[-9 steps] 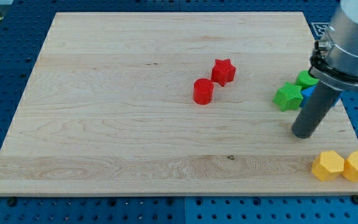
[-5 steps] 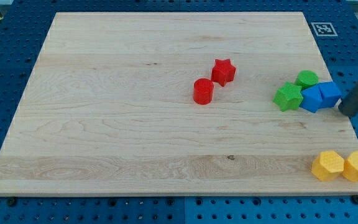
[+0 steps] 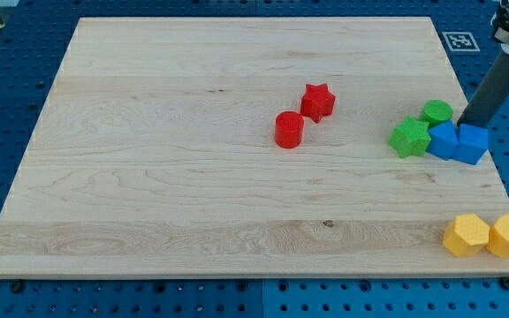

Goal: Put the blue cube at the top of the yellow blocks

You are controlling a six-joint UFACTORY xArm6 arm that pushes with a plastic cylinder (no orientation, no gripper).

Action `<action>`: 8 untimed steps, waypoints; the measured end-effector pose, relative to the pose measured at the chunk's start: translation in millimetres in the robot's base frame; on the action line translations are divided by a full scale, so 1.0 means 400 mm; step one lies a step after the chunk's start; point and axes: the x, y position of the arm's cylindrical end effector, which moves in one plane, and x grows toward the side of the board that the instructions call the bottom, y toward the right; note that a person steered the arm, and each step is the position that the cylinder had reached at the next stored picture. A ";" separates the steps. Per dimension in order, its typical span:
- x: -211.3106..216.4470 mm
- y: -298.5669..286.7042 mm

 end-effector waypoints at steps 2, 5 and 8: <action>0.000 -0.002; 0.032 -0.017; 0.106 -0.036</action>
